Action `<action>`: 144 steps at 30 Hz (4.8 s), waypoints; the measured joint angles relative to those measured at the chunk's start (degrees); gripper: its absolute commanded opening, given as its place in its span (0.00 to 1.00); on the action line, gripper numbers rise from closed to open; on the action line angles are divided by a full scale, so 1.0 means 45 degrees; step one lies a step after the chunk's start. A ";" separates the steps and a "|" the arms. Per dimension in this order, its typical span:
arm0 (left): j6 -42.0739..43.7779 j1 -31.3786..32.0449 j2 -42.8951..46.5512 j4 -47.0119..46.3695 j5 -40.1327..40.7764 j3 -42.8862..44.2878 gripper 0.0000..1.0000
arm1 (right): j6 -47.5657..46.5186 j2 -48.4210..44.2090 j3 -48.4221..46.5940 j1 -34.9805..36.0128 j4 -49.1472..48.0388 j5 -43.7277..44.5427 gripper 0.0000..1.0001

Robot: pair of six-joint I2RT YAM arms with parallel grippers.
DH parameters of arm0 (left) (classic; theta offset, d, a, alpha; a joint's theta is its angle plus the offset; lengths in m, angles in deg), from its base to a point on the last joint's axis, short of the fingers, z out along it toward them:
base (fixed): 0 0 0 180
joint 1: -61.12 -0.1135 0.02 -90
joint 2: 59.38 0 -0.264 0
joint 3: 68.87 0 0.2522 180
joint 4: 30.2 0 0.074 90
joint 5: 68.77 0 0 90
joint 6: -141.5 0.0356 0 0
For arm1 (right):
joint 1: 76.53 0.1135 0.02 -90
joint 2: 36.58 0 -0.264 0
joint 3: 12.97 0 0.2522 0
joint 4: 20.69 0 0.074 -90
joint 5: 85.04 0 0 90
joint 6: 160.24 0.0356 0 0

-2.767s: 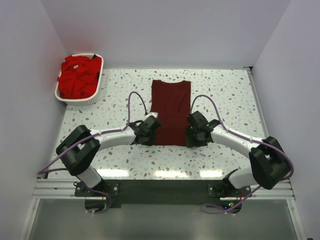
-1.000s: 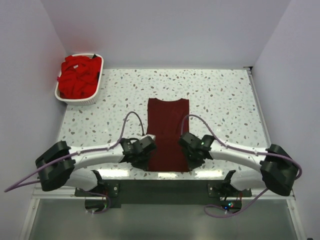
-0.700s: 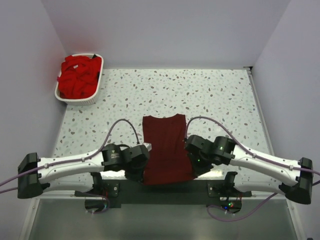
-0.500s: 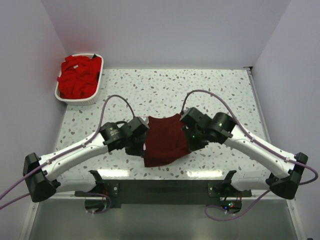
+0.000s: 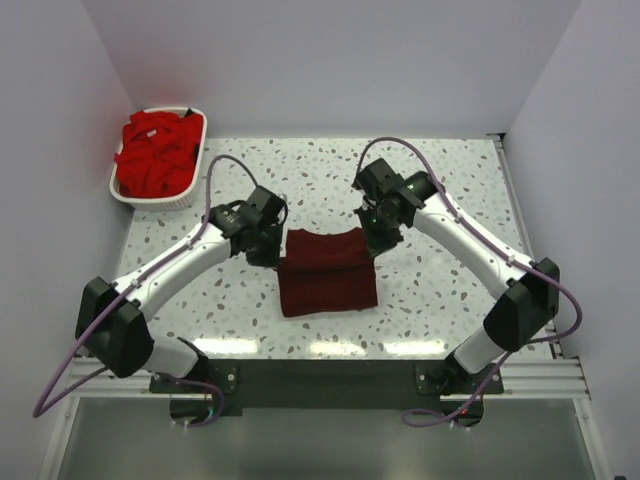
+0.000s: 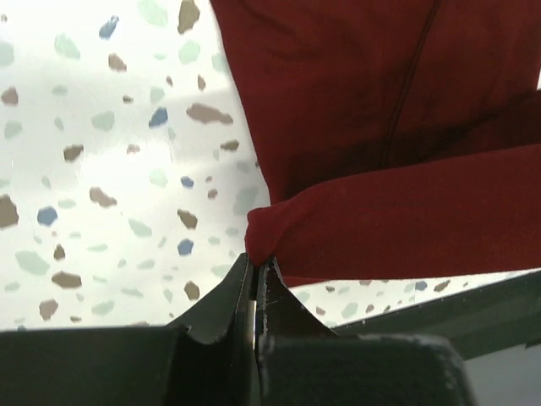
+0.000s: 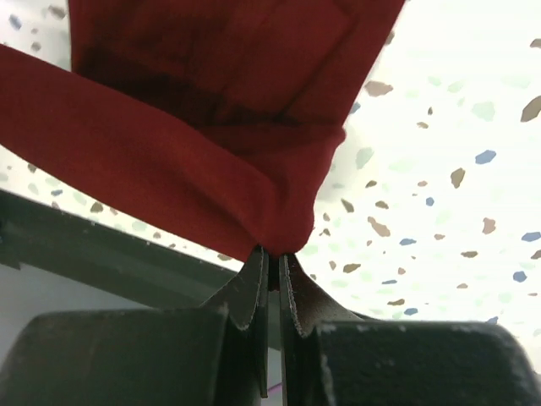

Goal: Fold and stack the t-shirts
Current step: Fold the tshirt

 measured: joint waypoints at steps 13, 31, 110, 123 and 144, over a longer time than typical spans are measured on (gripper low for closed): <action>0.1205 -0.1549 -0.3997 -0.2608 -0.0335 0.1957 0.00 | -0.1039 0.2948 -0.0170 -0.2905 -0.2040 -0.1923 0.00; 0.1370 -0.1841 -0.6479 -0.6188 -0.0918 0.2035 0.00 | -0.0782 0.4673 0.2293 -0.3944 -0.6173 -0.2186 0.00; 0.2254 -0.0233 -0.7067 -1.1370 -0.1967 0.0675 0.25 | 0.0612 0.1651 0.8340 -0.5561 -1.4246 -0.5804 0.48; 0.1394 -0.1535 -0.8680 -1.2560 -0.3609 0.1812 0.29 | 0.2977 0.4979 0.6819 -0.7995 -1.7374 -0.9743 0.48; 0.0568 -0.2225 -0.9277 -1.3629 -0.4609 0.1957 0.32 | 0.5212 0.7713 0.5231 -0.8233 -2.0453 -1.1667 0.36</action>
